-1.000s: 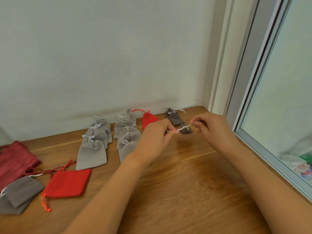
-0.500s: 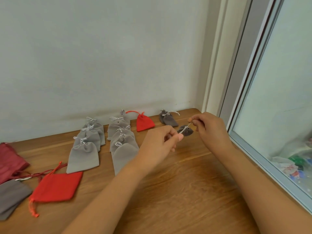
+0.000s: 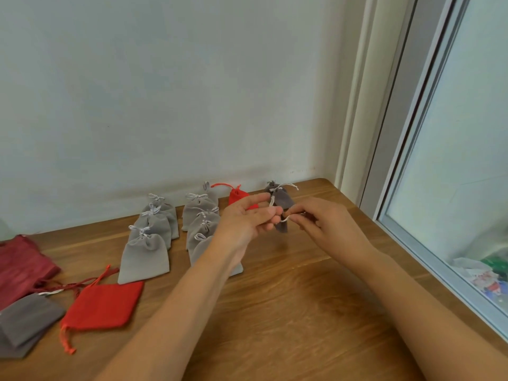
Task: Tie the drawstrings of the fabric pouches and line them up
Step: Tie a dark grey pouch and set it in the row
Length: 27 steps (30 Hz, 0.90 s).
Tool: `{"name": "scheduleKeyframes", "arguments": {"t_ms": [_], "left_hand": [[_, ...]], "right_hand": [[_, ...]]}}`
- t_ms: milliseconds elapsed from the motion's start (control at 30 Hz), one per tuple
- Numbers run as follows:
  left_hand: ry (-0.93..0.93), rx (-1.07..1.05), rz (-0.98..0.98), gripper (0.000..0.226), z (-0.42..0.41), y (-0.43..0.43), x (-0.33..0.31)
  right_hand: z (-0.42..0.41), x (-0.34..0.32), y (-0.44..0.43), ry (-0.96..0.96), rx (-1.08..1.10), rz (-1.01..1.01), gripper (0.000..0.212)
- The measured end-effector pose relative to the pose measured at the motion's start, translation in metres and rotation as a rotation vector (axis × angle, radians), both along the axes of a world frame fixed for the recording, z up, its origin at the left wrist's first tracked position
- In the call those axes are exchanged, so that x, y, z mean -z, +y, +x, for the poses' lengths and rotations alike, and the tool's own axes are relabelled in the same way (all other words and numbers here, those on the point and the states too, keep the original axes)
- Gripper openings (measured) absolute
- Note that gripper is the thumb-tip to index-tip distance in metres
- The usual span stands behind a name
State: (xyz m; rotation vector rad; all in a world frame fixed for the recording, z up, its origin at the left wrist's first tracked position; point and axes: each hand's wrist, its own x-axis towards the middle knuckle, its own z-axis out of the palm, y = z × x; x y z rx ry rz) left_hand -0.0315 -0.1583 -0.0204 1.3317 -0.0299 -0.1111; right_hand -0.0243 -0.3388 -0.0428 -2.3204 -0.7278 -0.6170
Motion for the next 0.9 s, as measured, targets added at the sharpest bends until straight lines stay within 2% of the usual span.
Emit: {"name": "scheduleKeyframes", "arguments": {"t_ms": [133,300,400,533,667,767,900], "left_hand": [[0.08,0.034,0.124,0.01,0.0,0.005,-0.002],[0.02,0.002,0.285,0.016,0.004,0.007,-0.002],[-0.024,0.091,0.394,0.016,0.002,0.009,-0.005],[-0.044,0.233,0.449,0.014,0.001,0.012,-0.01],[-0.15,0.273,0.532,0.009,-0.001,0.014,-0.012],[-0.204,0.219,0.572,0.012,-0.001,0.012,-0.01],[-0.168,0.106,0.502,0.018,0.003,0.011,-0.009]], "right_hand": [[-0.003,0.0,0.006,-0.052,-0.026,-0.006,0.012],[-0.011,-0.002,0.017,-0.056,-0.074,0.034,0.014],[-0.012,-0.003,0.019,-0.035,-0.083,0.06,0.012],[-0.016,-0.007,0.02,0.071,-0.045,0.118,0.01],[-0.017,-0.009,0.019,0.106,-0.013,0.212,0.008],[-0.016,-0.01,0.02,0.196,-0.033,0.346,0.007],[-0.014,-0.011,0.018,0.359,-0.111,0.485,0.017]]}}
